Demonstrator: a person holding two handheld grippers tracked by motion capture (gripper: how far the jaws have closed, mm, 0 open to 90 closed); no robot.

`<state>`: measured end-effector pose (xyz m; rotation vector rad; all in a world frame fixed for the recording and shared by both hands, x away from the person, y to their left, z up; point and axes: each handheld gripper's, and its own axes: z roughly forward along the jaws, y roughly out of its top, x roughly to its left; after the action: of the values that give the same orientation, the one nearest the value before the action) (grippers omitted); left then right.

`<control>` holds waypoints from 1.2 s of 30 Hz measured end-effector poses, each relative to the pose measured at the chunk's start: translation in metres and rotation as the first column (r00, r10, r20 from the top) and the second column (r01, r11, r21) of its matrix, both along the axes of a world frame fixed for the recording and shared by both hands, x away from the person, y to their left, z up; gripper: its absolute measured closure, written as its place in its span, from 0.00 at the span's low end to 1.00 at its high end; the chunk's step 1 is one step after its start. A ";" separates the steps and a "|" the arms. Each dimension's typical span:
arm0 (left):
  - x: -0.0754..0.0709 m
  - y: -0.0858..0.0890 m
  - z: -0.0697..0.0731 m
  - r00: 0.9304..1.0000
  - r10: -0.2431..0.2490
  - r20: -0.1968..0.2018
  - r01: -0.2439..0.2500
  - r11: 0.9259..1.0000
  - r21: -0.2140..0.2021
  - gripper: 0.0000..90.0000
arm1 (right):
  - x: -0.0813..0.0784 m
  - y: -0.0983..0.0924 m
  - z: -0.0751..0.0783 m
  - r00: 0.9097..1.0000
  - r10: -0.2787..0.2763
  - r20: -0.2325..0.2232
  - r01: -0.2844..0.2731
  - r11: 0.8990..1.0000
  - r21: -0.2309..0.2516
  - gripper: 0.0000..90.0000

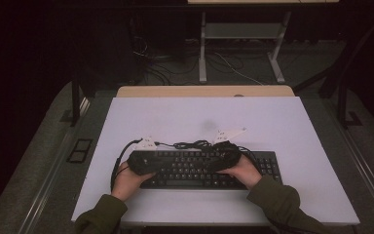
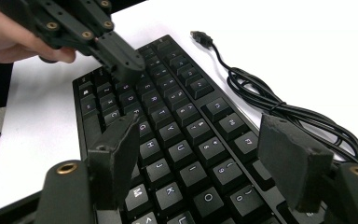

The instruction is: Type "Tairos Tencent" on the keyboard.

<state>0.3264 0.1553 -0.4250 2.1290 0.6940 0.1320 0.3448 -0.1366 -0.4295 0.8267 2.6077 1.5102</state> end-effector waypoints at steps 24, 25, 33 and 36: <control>0.007 0.002 -0.011 1.000 0.004 -0.031 -0.003 0.999 0.041 0.99 | 0.001 -0.001 -0.001 1.000 0.000 0.001 0.000 1.000 -0.004 0.33; 0.007 0.002 -0.011 0.999 0.010 -0.032 -0.009 0.999 0.033 0.99 | 0.001 -0.001 -0.001 1.000 0.000 0.003 0.000 1.000 -0.005 0.33; 0.006 0.000 -0.008 1.000 0.003 -0.025 -0.002 0.999 0.032 0.99 | 0.001 -0.001 0.000 1.000 -0.001 0.002 0.001 1.000 -0.003 0.33; 0.005 0.000 -0.007 1.000 0.008 -0.023 -0.008 1.000 0.023 0.99 | 0.001 -0.002 0.000 1.000 -0.001 0.004 0.001 1.000 -0.002 0.33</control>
<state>0.3316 0.1556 -0.4323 2.1530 0.7177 0.1208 0.3459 -0.1382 -0.4297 0.8248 2.6052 1.5069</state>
